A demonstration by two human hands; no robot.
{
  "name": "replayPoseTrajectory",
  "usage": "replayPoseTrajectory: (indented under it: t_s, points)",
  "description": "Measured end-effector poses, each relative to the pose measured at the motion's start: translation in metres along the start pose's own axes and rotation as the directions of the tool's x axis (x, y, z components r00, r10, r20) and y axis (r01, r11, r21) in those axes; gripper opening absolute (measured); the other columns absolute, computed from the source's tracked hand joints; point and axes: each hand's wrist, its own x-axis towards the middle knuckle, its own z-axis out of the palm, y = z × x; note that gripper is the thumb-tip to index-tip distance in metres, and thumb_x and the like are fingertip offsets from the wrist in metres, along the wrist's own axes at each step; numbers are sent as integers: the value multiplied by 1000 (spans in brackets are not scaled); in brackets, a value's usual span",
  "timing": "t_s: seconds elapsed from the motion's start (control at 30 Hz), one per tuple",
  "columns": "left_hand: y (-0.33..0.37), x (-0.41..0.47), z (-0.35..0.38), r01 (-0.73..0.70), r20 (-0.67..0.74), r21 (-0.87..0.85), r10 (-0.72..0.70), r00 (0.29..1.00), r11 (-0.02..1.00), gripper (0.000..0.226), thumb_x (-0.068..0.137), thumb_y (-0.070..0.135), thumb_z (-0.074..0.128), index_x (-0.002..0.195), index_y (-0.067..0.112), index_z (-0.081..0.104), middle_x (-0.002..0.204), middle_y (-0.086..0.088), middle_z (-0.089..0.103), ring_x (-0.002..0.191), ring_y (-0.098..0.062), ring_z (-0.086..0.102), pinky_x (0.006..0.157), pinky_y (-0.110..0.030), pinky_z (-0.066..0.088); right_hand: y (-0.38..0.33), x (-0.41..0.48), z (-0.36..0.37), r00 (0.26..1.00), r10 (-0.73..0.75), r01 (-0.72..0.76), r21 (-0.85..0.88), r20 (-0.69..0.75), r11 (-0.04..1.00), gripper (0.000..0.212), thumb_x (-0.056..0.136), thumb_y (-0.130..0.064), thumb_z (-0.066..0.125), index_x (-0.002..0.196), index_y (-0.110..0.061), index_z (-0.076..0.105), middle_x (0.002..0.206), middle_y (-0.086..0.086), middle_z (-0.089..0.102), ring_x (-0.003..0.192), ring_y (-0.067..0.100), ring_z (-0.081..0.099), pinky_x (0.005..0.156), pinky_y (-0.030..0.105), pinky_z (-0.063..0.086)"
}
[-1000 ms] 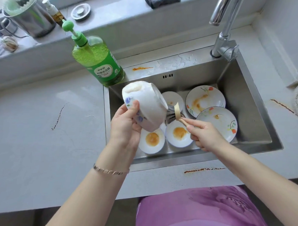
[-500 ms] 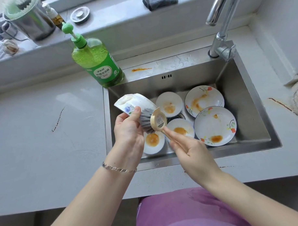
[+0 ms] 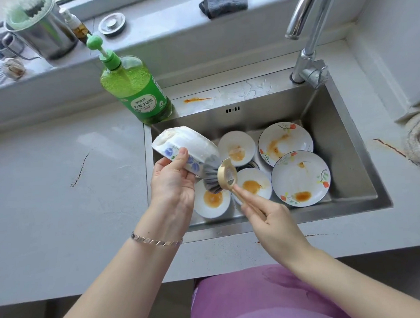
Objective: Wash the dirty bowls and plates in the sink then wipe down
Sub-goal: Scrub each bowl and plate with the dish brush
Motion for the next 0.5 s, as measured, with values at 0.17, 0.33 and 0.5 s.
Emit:
replayPoseTrajectory:
  t_s: [0.17, 0.33, 0.5]
  points:
    - [3, -2, 1, 13, 22, -22, -13, 1000, 1000, 10, 88, -1, 55, 89, 9, 52, 62, -4, 71, 57, -11, 69, 48, -23, 54, 10, 12, -7, 995, 71, -68, 47, -64, 997, 40, 96, -16, 48, 121, -46, 50, 116, -8, 65, 113, 11, 54, 97, 29, 42]
    - [9, -5, 1, 40, 59, -24, -38, 998, 999, 7, 89, 2, 54, 88, 9, 52, 62, -3, 71, 57, -10, 69, 53, -22, 57, 8, 6, -10, 996, 88, -86, 105, -19, 991, 41, 96, -12, 47, 119, -46, 48, 82, -48, 56, 93, -22, 54, 83, 2, 42]
    - [11, -11, -15, 129, 166, 129, -149, 975, 983, 7, 89, 4, 52, 86, 10, 55, 69, -3, 72, 61, -10, 69, 54, -19, 55, 10, 30, -34, 960, 274, -255, 236, -50, 938, 38, 97, -7, 43, 132, -20, 49, 59, -21, 57, 36, -7, 44, 39, 6, 36]
